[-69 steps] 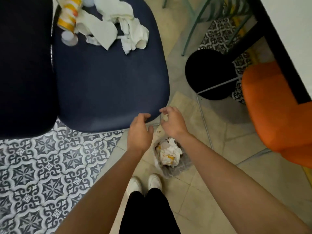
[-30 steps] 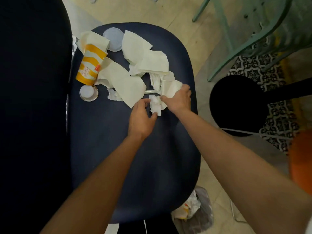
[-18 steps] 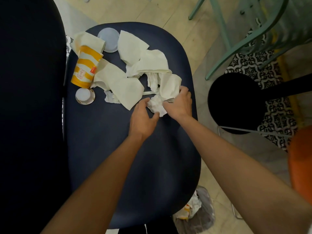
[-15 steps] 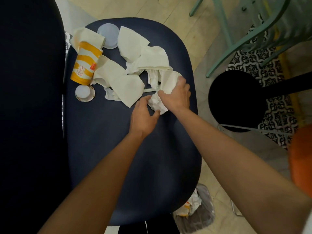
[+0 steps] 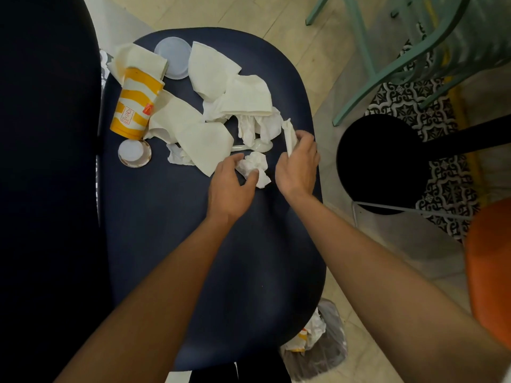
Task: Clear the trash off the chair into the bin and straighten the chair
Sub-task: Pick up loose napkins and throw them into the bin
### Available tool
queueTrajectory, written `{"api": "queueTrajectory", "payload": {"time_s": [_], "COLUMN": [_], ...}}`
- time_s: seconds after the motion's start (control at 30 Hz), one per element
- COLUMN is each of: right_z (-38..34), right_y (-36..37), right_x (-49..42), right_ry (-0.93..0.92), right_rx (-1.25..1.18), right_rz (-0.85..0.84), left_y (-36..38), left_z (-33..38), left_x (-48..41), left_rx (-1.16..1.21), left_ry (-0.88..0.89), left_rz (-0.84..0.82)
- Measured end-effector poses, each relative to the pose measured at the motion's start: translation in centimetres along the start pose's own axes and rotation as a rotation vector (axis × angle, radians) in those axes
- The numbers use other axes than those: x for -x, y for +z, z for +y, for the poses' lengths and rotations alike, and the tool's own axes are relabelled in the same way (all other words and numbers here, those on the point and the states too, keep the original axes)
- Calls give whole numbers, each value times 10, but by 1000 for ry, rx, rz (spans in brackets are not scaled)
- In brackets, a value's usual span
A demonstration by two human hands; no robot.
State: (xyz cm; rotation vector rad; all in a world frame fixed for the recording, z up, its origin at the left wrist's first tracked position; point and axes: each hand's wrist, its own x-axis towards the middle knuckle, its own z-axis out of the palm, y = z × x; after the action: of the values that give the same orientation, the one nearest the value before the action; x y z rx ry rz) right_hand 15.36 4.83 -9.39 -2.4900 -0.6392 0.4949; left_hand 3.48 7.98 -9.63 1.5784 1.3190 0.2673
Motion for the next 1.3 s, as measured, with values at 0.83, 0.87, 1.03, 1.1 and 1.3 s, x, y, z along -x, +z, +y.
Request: {"api": "queueTrajectory", "payload": {"time_s": [0.83,0.87,1.03,1.1,1.3], "right_z": [-1,0,-11,-27,-78], "right_y": [23,24,22,23,39], "right_x": [15,15,15,14,-2], "right_ry": [-311,-301,-249,-270,-559], "right_rx": [489,471,127,-2,250], "right_rz": [-518,-524,-439,-384,-391], "left_y": [-57,-60,-67,-68,-77], "left_z": [-6,-8,-9,-7,-17], "left_x": [11,11,2,1,11], "left_rx": [297,293,274,266,229], "left_ry": [-246,-244,-205,-185,-156], "left_rz": [366,361,355,363,389]}}
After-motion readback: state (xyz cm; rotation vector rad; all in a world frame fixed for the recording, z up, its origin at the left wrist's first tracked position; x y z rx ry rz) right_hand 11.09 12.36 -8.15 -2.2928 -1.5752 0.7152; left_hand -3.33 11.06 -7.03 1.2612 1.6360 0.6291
